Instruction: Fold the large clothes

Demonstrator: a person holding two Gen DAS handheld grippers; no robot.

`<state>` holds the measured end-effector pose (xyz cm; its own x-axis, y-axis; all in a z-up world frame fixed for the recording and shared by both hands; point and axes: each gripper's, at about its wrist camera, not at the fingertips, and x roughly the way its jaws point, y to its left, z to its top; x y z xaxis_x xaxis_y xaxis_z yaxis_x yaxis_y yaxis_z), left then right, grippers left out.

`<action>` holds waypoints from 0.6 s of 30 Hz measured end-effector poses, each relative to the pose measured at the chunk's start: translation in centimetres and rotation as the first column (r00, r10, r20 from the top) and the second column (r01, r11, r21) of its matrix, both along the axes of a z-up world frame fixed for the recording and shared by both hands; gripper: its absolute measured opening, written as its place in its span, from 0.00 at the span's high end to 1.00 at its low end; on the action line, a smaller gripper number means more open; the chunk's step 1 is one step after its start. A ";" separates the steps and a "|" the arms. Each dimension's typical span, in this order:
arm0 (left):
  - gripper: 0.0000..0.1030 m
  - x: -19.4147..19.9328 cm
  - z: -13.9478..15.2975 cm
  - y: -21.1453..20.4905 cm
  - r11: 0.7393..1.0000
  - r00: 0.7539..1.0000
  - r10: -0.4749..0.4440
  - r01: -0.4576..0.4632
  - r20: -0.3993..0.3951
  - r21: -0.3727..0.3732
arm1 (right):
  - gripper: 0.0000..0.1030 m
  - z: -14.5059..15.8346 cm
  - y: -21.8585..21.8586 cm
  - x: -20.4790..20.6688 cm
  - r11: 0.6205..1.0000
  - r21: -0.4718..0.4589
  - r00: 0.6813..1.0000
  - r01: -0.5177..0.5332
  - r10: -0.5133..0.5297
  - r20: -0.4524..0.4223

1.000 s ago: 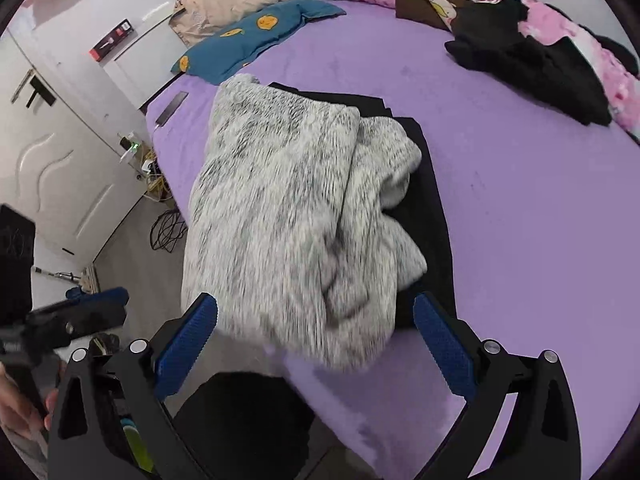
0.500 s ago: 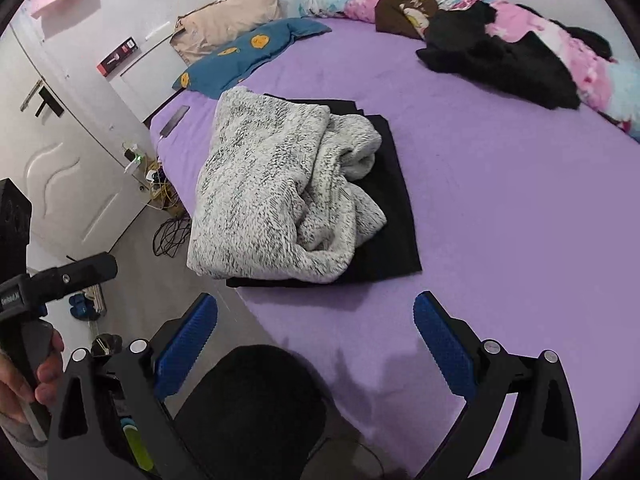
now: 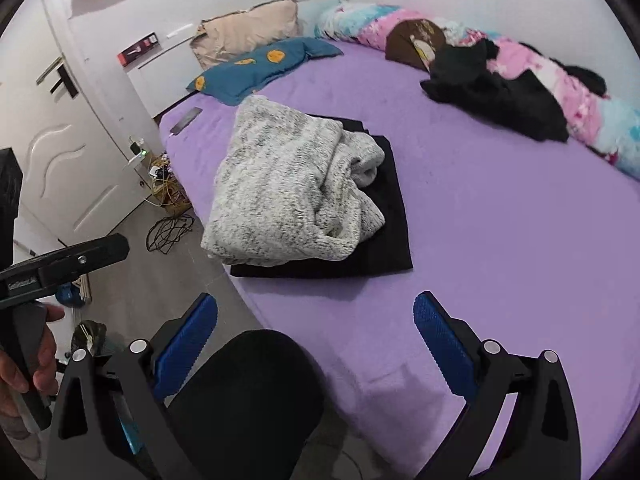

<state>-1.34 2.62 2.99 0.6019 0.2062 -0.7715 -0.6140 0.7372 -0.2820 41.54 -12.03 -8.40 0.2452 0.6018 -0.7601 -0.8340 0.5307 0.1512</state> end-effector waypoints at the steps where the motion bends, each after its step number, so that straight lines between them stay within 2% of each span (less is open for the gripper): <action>1: 0.06 -0.3 0.3 -0.6 1.000 1.000 -0.001 0.001 -0.001 0.020 | 0.06 0.1 -0.1 -0.6 1.000 -0.001 1.000 -0.004 0.004 0.011; 4: 0.06 -0.8 1.2 -1.7 0.999 1.000 -0.023 0.023 -0.004 0.034 | 0.06 0.3 -0.5 -2.5 1.000 -0.002 0.999 -0.023 0.023 0.041; 6: 0.06 -1.3 2.0 -2.4 0.999 1.000 -0.028 0.028 0.013 0.034 | 0.06 0.3 -0.8 -3.7 0.999 -0.001 0.998 -0.052 0.052 0.017; 9: 0.06 -2.5 3.6 -3.7 0.998 0.999 -0.014 0.011 0.048 0.069 | 0.06 0.8 -1.5 -5.3 0.998 0.008 0.998 -0.058 0.058 0.021; 13: 0.06 -4.2 4.6 -4.7 0.997 0.996 0.046 -0.051 0.079 0.062 | 0.06 1.9 -2.2 -7.1 0.997 0.032 0.997 -0.063 0.062 0.036; 15: 0.06 -4.7 4.8 -5.1 0.996 0.995 0.062 -0.067 0.074 0.066 | 0.06 2.6 -2.4 -7.9 0.997 0.042 0.996 -0.072 0.069 0.056; 18: 0.06 -4.3 4.7 -5.5 0.994 0.999 0.045 -0.047 0.024 0.100 | 0.06 3.3 -2.6 -9.0 0.995 0.052 0.994 -0.089 0.085 0.068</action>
<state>-5.67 -2.88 7.68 0.6066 0.3098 -0.7321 -0.6422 0.7338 -0.2216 32.53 -14.63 -5.11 0.2381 0.6637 -0.7091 -0.8856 0.4481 0.1220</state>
